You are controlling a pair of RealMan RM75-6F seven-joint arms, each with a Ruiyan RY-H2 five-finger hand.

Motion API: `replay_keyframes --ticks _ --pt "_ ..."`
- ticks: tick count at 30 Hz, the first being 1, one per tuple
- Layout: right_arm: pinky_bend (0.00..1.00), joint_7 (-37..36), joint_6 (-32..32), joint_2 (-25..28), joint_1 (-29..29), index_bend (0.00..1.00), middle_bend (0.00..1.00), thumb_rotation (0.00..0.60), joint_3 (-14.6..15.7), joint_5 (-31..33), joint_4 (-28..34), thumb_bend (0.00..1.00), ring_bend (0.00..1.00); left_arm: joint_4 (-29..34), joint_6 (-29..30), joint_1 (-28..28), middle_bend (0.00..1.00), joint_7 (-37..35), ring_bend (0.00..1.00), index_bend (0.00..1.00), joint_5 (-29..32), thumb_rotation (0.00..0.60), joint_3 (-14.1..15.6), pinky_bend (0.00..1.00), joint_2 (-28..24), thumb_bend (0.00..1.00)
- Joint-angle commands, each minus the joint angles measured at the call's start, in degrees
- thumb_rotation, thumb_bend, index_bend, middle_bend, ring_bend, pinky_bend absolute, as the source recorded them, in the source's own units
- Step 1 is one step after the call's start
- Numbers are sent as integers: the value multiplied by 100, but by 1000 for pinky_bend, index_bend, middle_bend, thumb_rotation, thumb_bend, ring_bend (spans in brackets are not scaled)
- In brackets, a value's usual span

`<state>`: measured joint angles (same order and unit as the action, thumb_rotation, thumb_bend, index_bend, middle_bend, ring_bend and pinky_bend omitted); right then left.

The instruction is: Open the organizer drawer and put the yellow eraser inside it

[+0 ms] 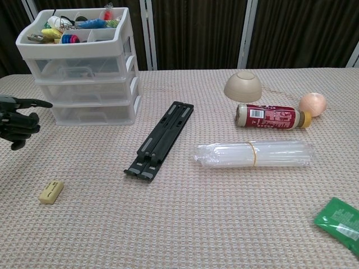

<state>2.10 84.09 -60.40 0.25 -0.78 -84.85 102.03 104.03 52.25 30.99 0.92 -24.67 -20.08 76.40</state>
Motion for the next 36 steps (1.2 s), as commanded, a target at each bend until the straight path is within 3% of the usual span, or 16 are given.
replay_keyframes --ticks 1,6,19,36 --pt "0 -14 -8 5 0 105 0 600 1 8 9 61 0 -298 -270 323 951 44 895 0 420 600 -153 749 262 848" --pt "0 -39 -1 18 6 105 0 600 3 8 22 61 0 -612 -501 598 951 -12 895 0 799 600 -228 749 508 848" --pt "0 -93 26 35 19 105 0 600 10 -23 29 61 0 -1272 -265 1222 951 291 895 0 1615 600 -162 748 1063 849" --pt "0 -90 29 35 26 105 0 600 7 -2 43 61 0 -1926 -367 1482 950 377 895 3 1938 600 -257 748 1381 848"
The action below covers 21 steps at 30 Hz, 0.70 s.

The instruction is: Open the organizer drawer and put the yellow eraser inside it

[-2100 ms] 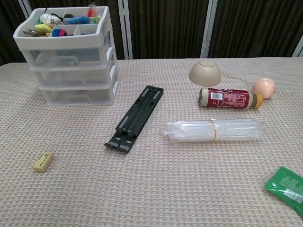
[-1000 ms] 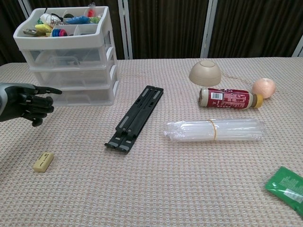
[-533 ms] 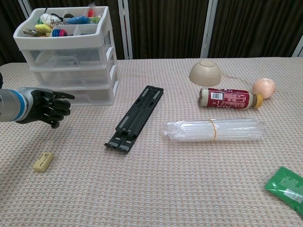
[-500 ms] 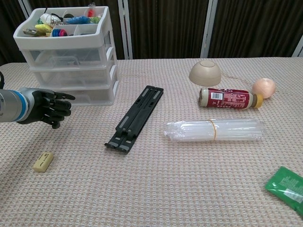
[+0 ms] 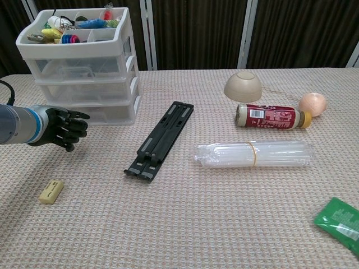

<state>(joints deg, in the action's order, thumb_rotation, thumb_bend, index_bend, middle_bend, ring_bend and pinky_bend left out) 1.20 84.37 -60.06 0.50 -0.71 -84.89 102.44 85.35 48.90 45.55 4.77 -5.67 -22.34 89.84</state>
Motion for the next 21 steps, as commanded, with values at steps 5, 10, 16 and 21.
replay_keyframes --ticks 5,10,16,21 --pt "0 -6 7 4 7 106 0 600 1 6 12 60 0 -254 -193 100 950 -70 895 58 227 600 -151 748 139 849" --pt "0 -14 -2 8 7 105 0 600 0 19 14 61 0 -438 -233 180 951 -56 895 98 327 600 -192 748 243 848" --pt "0 -25 -14 9 2 105 0 600 3 14 19 61 0 -602 -249 239 950 -76 895 99 356 600 -257 747 347 849" --pt "0 -29 -13 9 3 105 0 600 5 7 24 61 0 -679 -322 238 950 -116 895 99 411 600 -298 747 391 849"
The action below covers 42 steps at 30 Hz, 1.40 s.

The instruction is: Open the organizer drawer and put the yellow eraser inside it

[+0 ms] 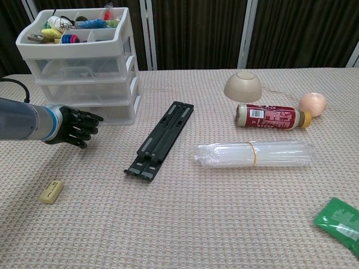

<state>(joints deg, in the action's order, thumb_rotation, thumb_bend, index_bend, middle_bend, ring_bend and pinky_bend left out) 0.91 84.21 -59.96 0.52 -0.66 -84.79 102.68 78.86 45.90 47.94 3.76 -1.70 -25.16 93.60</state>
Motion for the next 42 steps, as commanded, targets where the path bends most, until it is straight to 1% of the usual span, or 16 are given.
replay_keyframes --ticks 1,4,12,21,29,38,42 --pt "0 1 6 -1 2 105 0 600 0 -4 2 61 0 -57 -26 1 950 -14 895 100 14 600 -12 747 28 849" --pt "0 8 8 -1 4 105 0 600 1 -4 3 62 0 -125 -31 17 950 19 895 100 1 600 12 747 61 848" --pt "0 7 -3 -1 2 105 0 600 2 5 10 61 0 -247 -67 21 950 -39 894 101 -18 600 -65 747 114 848" --pt "0 3 -6 3 0 105 0 600 2 3 13 61 0 -259 -181 61 951 99 895 157 -34 600 -6 747 73 848" --pt "0 11 21 2 7 105 0 600 7 -33 17 61 0 -86 -239 -55 950 90 894 182 -77 600 86 747 -35 848" --pt "0 7 41 4 15 105 0 600 9 -48 18 61 0 319 -210 -312 950 -95 895 192 -385 600 145 747 -223 848" --pt "0 19 37 3 12 105 0 600 14 -60 25 62 0 375 -193 -408 950 -222 895 190 -499 600 122 747 -266 848"
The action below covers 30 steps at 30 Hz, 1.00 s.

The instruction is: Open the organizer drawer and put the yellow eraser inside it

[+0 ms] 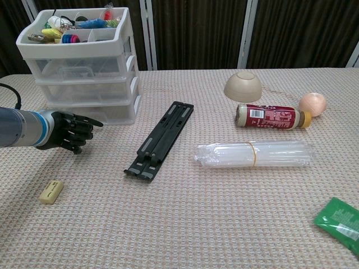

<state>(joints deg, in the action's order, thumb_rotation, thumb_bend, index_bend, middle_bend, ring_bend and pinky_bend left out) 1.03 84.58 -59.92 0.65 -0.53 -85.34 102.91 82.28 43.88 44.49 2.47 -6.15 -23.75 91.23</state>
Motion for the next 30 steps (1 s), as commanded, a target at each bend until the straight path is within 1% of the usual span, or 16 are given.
replay_keyframes --ticks 1,4,6,14,21,26,30 --pt "0 11 0 -2 -1 105 0 600 2 -5 2 62 0 36 -2 -77 950 -130 895 187 -55 600 -38 747 -30 848" --pt "0 21 1 -6 -1 105 0 600 0 -1 5 61 0 8 -115 -157 951 -395 895 170 14 600 -190 747 -10 848" --pt "0 24 5 -8 0 105 0 600 -4 4 5 61 0 -66 -172 -169 951 -486 895 161 14 600 -227 747 16 848" --pt "0 13 -4 -7 -2 106 0 600 -9 21 3 61 0 -431 -249 -97 951 -563 895 147 -47 600 -217 747 177 849" --pt "0 7 -26 -9 -10 105 0 600 -13 41 -1 60 0 -626 -361 -24 951 -562 895 139 -65 600 -184 747 280 848" --pt "0 10 -37 -5 -9 105 0 600 -10 54 18 62 0 -795 -560 44 954 -626 895 177 -54 600 -228 746 354 848" --pt "0 5 -49 -2 -15 105 0 600 -17 72 21 61 0 -877 -623 64 955 -720 896 186 -52 600 -280 747 391 849"
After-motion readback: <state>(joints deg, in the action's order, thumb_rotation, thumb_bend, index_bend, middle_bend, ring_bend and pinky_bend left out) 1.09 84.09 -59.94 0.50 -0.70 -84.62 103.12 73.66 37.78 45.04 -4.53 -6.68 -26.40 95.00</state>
